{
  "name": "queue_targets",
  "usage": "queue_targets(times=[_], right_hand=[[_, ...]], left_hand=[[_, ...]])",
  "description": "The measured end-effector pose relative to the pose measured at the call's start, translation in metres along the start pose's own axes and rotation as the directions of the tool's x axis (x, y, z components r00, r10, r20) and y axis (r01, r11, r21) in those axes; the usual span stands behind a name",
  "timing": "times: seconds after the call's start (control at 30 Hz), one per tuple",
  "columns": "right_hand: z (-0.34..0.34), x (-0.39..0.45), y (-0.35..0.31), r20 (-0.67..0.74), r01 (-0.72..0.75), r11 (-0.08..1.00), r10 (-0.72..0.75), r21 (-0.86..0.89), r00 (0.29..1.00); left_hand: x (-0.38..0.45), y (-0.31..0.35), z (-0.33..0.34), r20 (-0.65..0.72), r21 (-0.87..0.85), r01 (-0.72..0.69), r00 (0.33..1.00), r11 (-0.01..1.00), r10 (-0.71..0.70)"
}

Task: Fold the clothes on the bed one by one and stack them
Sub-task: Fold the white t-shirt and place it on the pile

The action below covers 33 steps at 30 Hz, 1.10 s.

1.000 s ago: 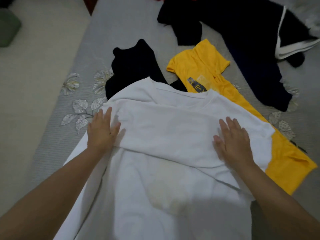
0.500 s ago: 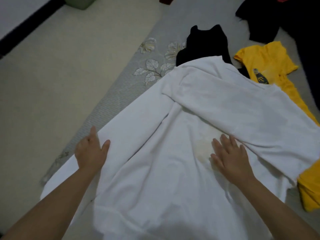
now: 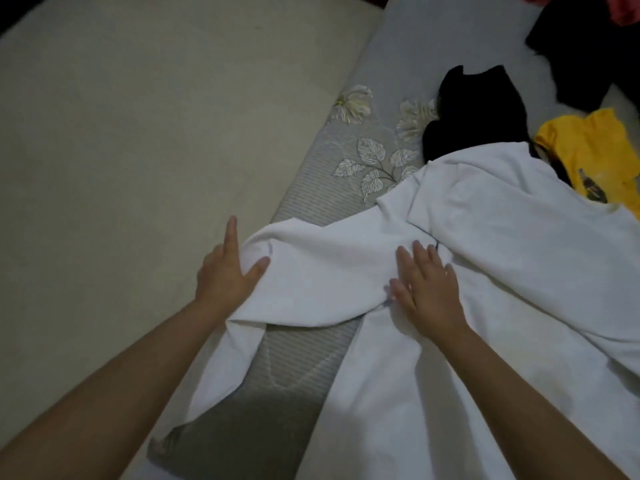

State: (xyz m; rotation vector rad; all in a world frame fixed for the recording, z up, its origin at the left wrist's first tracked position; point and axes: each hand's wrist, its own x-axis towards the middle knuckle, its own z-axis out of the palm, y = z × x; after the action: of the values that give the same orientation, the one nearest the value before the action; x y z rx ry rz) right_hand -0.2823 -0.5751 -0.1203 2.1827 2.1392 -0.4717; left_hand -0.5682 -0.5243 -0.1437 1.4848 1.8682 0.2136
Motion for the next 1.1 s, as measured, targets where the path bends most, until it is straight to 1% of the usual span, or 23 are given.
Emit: queue_targets(times=[0.03, 0.07, 0.1, 0.13, 0.2, 0.23, 0.33, 0.37, 0.47, 0.57, 0.67, 0.73, 0.77, 0.8, 0.83, 0.87, 0.9, 0.93, 0.97, 1.0, 1.03, 1.07, 1.1], right_hand=[[0.006, 0.004, -0.009, 0.019, -0.043, 0.999, 0.043, 0.003, 0.999], [0.013, 0.006, -0.015, 0.035, -0.083, 0.997, 0.082, 0.001, 0.996], [0.018, 0.007, -0.019, 0.047, -0.11, 0.994, 0.109, -0.001, 0.993], [0.022, 0.008, -0.02, 0.064, -0.123, 0.992, 0.123, -0.008, 0.99], [0.028, 0.009, -0.02, 0.096, -0.13, 0.991, 0.13, -0.009, 0.987], [0.029, 0.009, -0.018, 0.104, -0.131, 0.991, 0.129, 0.008, 0.986], [0.027, 0.008, -0.014, 0.107, -0.134, 0.982, 0.121, 0.133, 0.987], [0.023, 0.007, -0.01, 0.092, -0.12, 0.973, 0.103, 0.199, 0.99], [0.012, -0.002, 0.011, -0.065, -0.033, 0.926, 0.062, 0.377, 0.996], [-0.006, -0.025, 0.046, -0.144, -0.044, 0.877, 0.128, 0.479, 0.981], [-0.027, -0.06, 0.095, -0.152, -0.122, 0.791, 0.262, 0.599, 0.953], [-0.039, -0.091, 0.135, -0.169, -0.173, 0.685, 0.401, 0.707, 0.9], [-0.043, -0.107, 0.155, -0.156, -0.201, 0.601, 0.488, 0.773, 0.859], [-0.046, -0.123, 0.174, -0.131, -0.218, 0.513, 0.56, 0.83, 0.818], [-0.048, -0.139, 0.192, -0.105, -0.227, 0.435, 0.617, 0.872, 0.78], [-0.049, -0.153, 0.208, -0.087, -0.238, 0.39, 0.654, 0.889, 0.751], [-0.048, -0.164, 0.223, -0.063, -0.261, 0.365, 0.677, 0.893, 0.733], [-0.045, -0.173, 0.235, -0.031, -0.29, 0.343, 0.691, 0.893, 0.723], [-0.041, -0.179, 0.244, -0.006, -0.316, 0.335, 0.695, 0.887, 0.719], [-0.038, -0.182, 0.248, -0.01, -0.327, 0.353, 0.692, 0.877, 0.722], [-0.037, -0.182, 0.246, -0.047, -0.328, 0.407, 0.684, 0.853, 0.728], [-0.038, -0.179, 0.24, -0.103, -0.309, 0.489, 0.649, 0.816, 0.754], [-0.037, -0.173, 0.231, -0.119, -0.288, 0.553, 0.586, 0.782, 0.802]], left_hand=[[-0.008, -0.01, 0.004, 0.083, -0.059, 0.049, 0.996, 0.997, -0.044], [-0.017, -0.017, 0.008, 0.133, -0.16, 0.113, 0.987, 0.981, -0.092], [-0.024, -0.022, 0.011, 0.138, -0.259, 0.16, 0.982, 0.953, -0.128], [-0.028, -0.024, 0.013, 0.095, -0.327, 0.161, 0.986, 0.931, -0.137], [-0.032, -0.026, 0.016, -0.035, -0.341, 0.062, 0.996, 0.938, -0.079], [-0.032, -0.023, 0.015, -0.07, -0.342, 0.01, 0.997, 0.94, -0.036], [-0.031, -0.003, 0.008, -0.081, -0.42, -0.058, 0.996, 0.906, 0.026], [-0.03, 0.008, 0.005, -0.089, -0.455, -0.073, 0.995, 0.887, 0.036], [-0.028, 0.055, 0.001, -0.126, -0.519, -0.157, 0.986, 0.841, 0.107], [-0.034, 0.118, 0.01, -0.184, -0.543, -0.294, 0.956, 0.787, 0.23], [-0.05, 0.196, 0.036, -0.17, -0.587, -0.368, 0.927, 0.722, 0.334], [-0.066, 0.252, 0.068, -0.094, -0.616, -0.364, 0.914, 0.699, 0.394], [-0.075, 0.279, 0.09, -0.006, -0.634, -0.332, 0.905, 0.699, 0.425], [-0.085, 0.304, 0.112, 0.119, -0.651, -0.277, 0.882, 0.707, 0.455], [-0.095, 0.327, 0.135, 0.269, -0.657, -0.199, 0.839, 0.727, 0.473], [-0.107, 0.346, 0.158, 0.417, -0.636, -0.118, 0.779, 0.762, 0.468], [-0.116, 0.36, 0.177, 0.53, -0.6, -0.052, 0.721, 0.798, 0.446], [-0.123, 0.368, 0.192, 0.584, -0.572, -0.02, 0.693, 0.82, 0.424], [-0.127, 0.372, 0.203, 0.582, -0.563, -0.013, 0.704, 0.826, 0.407], [-0.128, 0.37, 0.209, 0.531, -0.552, -0.051, 0.748, 0.832, 0.398], [-0.127, 0.365, 0.211, 0.457, -0.511, -0.135, 0.794, 0.849, 0.401], [-0.123, 0.356, 0.209, 0.373, -0.428, -0.244, 0.829, 0.87, 0.416], [-0.116, 0.345, 0.205, 0.286, -0.313, -0.351, 0.851, 0.883, 0.44]])
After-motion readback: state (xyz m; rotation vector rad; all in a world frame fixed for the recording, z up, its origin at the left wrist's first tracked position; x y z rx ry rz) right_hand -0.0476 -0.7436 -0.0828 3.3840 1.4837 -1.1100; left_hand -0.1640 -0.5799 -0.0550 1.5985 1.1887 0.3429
